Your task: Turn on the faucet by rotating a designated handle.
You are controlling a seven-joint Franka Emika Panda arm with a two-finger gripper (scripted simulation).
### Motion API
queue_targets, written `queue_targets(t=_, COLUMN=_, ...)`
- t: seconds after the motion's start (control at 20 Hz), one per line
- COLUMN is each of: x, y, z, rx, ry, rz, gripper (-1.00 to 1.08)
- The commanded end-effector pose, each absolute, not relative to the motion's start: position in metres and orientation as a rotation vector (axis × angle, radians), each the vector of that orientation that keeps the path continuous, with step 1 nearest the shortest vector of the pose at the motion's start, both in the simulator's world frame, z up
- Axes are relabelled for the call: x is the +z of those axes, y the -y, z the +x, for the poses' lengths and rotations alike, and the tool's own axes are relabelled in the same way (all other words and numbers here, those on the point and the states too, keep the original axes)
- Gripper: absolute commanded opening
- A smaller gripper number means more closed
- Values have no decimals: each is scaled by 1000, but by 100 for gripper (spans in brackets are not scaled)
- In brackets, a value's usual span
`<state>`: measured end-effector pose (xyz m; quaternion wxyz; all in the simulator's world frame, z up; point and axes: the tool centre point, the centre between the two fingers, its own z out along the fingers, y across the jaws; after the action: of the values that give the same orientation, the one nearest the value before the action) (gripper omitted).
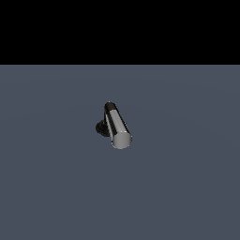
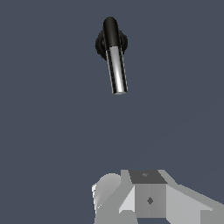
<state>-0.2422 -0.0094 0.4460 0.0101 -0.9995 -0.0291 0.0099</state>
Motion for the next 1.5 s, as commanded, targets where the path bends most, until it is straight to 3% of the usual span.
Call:
queue_targets(t=0.0, x=432, y=7, z=-238, rx=30, ry=107, rz=-3120, gripper=-100)
queue_targets(t=1.45, x=211, y=-27, z=-173, rx=10, ry=356, rz=-3115, gripper=-100)
